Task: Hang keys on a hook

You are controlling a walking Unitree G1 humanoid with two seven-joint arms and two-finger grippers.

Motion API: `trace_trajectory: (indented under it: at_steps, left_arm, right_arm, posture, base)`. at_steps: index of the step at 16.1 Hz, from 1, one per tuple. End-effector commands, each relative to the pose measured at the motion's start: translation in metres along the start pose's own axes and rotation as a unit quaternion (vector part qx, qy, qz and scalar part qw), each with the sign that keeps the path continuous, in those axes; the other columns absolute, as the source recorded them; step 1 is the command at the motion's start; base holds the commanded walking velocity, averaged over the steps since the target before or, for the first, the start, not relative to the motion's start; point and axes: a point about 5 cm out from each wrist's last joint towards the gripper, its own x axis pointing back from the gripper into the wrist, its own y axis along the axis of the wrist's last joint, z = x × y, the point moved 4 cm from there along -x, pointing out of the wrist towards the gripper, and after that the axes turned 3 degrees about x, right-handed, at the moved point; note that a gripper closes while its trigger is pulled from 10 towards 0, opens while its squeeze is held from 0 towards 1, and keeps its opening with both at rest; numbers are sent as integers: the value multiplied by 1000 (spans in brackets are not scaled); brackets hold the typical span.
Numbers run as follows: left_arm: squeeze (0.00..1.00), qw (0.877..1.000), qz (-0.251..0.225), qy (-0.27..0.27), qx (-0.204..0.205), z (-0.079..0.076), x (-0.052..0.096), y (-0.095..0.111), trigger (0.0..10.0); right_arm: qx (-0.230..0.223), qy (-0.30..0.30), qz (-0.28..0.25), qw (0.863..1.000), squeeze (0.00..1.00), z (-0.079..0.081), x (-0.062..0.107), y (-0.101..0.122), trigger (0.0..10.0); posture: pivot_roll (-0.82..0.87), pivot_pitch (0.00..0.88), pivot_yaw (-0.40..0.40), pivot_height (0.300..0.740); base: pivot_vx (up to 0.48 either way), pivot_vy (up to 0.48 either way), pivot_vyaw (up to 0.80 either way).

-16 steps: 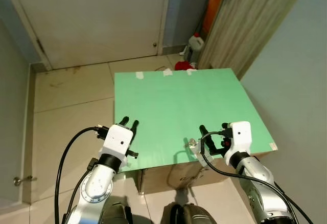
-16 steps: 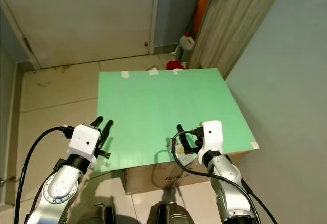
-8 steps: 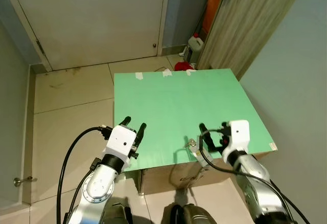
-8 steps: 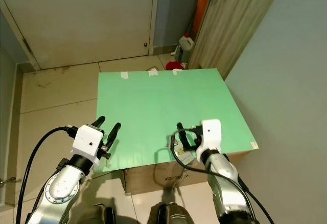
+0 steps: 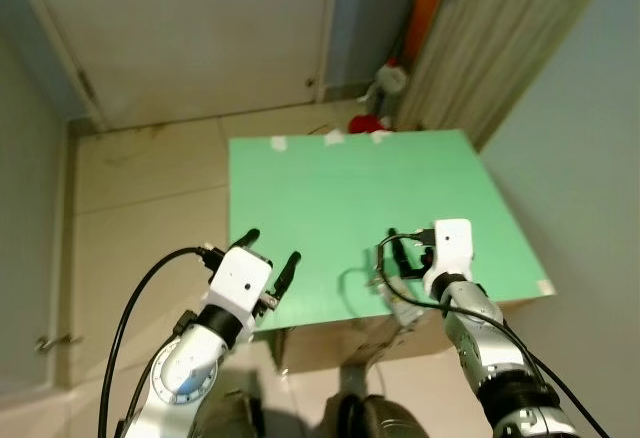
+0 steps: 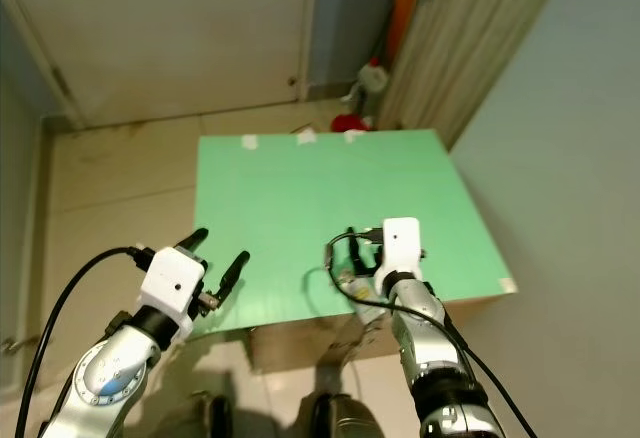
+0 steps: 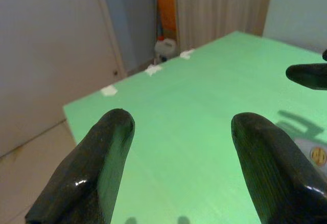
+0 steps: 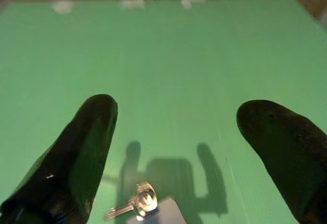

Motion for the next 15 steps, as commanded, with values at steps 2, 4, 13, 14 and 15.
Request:
trace_trajectory:
  at_steps: [2, 4, 13, 14, 15]
  left_arm:
    - [0, 1000, 0, -14, 3, -2, 12, 10, 10000]
    - [0, 1000, 8, -8, -9, 2, 25, 15, 10000]
    - [0, 999, 34, 8, -21, 5, 37, 19, 10000]
    - [0, 999, 36, 7, -18, 1, 37, 20, 10000]
    - [0, 999, 36, 5, -17, 0, 37, 21, 10000]
  right_arm:
    - [-26, -45, 22, 998, 0, -13, 2, -14, 10000]
    - [-49, -49, 31, 997, 0, -10, 3, -22, 10000]
    - [-68, 18, 32, 997, 0, 48, 6, -36, 10000]
    - [-45, 24, 14, 999, 0, 55, 3, -28, 10000]
    - [-19, 26, 2, 999, 0, 58, 2, -23, 10000]
  posture:
    - [177, 292, -55, 722]
    - [199, 328, -30, 722]
    - [206, 372, -30, 722]
    - [202, 374, -30, 722]
    - [199, 375, -31, 722]
  base:
    - [0, 0, 0]
    - [0, 0, 0]
    - [0, 0, 0]
    - [0, 0, 0]
    - [0, 0, 0]
